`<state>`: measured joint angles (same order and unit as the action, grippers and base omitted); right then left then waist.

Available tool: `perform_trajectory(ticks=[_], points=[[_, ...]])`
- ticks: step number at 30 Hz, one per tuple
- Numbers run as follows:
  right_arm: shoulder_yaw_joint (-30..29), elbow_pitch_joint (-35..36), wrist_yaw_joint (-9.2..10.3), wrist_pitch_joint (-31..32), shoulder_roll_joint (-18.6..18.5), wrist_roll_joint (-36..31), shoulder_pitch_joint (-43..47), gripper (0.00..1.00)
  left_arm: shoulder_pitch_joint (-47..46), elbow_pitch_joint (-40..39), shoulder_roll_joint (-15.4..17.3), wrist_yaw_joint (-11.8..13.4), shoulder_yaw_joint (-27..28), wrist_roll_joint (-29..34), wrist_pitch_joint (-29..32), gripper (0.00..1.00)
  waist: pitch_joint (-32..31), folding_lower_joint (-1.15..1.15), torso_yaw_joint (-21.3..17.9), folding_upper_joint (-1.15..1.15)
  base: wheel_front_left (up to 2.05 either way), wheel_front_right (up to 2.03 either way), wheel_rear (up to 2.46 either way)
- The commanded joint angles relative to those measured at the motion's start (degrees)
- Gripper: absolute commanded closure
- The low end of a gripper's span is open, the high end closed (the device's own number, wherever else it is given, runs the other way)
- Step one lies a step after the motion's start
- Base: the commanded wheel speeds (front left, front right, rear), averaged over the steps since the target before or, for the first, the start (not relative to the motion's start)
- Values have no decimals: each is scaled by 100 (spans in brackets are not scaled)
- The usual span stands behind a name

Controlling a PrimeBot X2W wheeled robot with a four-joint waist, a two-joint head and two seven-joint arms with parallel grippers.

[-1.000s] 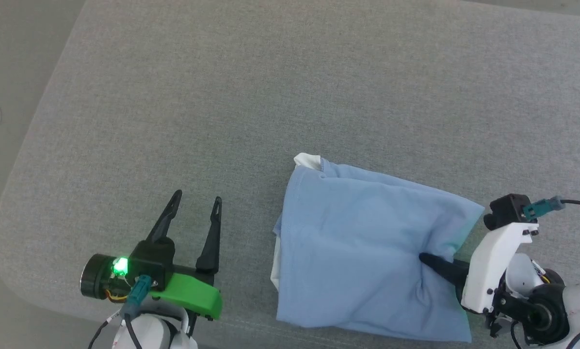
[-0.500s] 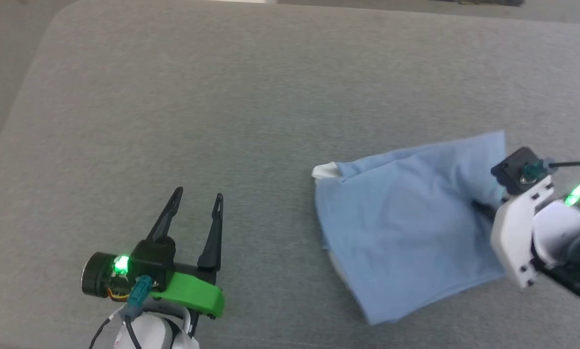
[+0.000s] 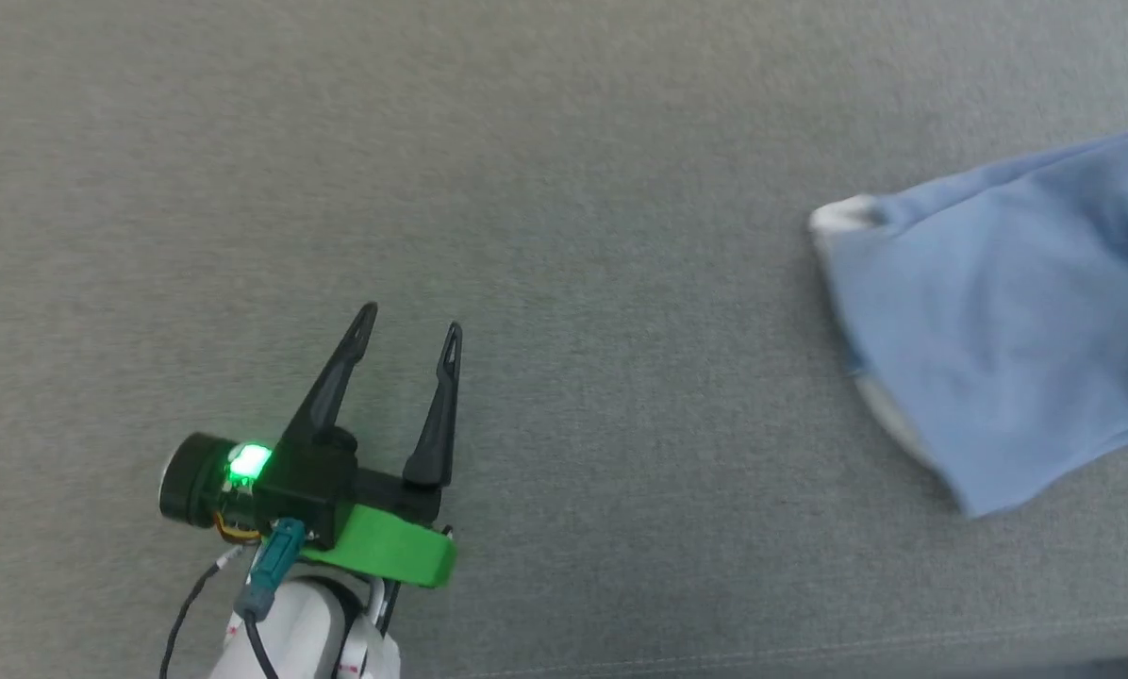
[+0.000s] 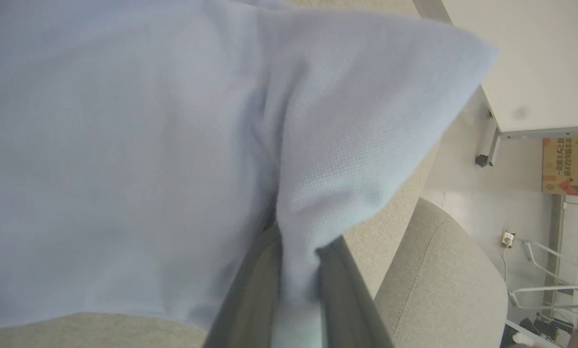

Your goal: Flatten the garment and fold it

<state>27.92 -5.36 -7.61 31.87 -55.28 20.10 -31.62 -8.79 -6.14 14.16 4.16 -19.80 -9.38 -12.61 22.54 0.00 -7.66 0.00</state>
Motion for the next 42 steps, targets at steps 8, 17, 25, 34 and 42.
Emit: perform_trajectory(ticks=[8, 17, 25, 34, 42], points=[[-1097, -1623, 12, -954, -177, -384, -135, 100, -335, -515, 114, -28, -119, 177, 153, 0, 1035, 0, -420, 0, 0, 0, 0], [-2254, -2790, 12, -1628, 88, -1102, -215, 100, -472, -808, 205, -64, -192, 248, 270, 0, 1457, 0, -288, 0, 0, 0, 0], [-2987, -3328, 12, -2057, 384, -1668, -312, 2, -507, -875, 262, -57, -201, 245, 272, 0, 1585, 0, -209, 0, 0, 0, 0], [-2954, -3208, 12, -2385, 640, -1799, -442, 0, -429, -525, 222, 9, -188, 141, 162, 0, 918, 0, -204, 0, 0, 0, 0], [-2402, -2365, 12, -2864, 972, -886, -526, 0, -128, -7, 189, 201, 140, -235, 56, 0, -278, 0, -168, 0, 0, 0, 0]])
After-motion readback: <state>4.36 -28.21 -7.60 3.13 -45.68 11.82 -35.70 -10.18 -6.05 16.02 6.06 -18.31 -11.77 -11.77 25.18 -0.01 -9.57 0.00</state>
